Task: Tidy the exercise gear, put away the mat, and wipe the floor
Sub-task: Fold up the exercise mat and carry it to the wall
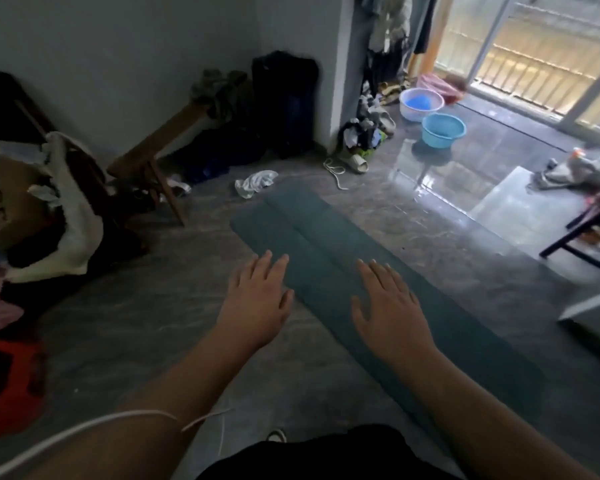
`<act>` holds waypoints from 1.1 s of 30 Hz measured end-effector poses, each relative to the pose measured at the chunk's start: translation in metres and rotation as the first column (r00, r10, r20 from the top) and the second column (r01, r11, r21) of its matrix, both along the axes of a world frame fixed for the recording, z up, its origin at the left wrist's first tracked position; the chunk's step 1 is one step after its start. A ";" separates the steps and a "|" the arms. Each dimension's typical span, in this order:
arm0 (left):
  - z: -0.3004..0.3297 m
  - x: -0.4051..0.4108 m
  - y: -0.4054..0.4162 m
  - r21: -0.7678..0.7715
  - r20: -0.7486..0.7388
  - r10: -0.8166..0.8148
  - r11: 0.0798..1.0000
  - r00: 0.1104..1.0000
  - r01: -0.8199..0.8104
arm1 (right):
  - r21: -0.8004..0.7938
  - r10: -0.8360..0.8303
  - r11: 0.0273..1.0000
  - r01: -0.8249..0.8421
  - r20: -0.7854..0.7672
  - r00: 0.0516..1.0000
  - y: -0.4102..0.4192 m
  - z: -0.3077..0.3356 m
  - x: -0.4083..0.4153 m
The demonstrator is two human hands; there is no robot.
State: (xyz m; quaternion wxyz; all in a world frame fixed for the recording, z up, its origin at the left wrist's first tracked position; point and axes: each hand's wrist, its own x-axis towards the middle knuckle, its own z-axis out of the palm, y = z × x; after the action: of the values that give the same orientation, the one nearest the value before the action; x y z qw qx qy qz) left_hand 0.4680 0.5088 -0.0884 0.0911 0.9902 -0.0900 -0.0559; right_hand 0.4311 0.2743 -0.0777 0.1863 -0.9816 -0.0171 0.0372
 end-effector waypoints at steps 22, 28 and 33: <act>-0.292 0.338 -0.185 0.000 -0.240 -0.584 0.799 0.775 0.602 | -0.031 -0.559 0.819 0.573 -0.267 0.785 -0.131 -0.293 0.207; -0.518 0.365 -0.205 -0.009 -0.269 -0.724 0.662 0.636 0.750 | -0.055 -0.589 0.788 0.613 -0.359 0.725 -0.130 -0.518 0.227; -0.701 0.381 -0.202 0.031 -0.308 -0.826 0.487 0.472 0.873 | -0.075 -0.504 0.852 0.518 -0.385 0.773 -0.116 -0.707 0.228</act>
State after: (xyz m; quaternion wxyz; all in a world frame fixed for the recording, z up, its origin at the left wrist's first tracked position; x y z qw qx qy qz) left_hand 0.8486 0.3063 -0.7897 -0.0298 0.8010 -0.5531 -0.2272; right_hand 0.6593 0.1579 -0.7845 0.2062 -0.9180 0.2869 0.1798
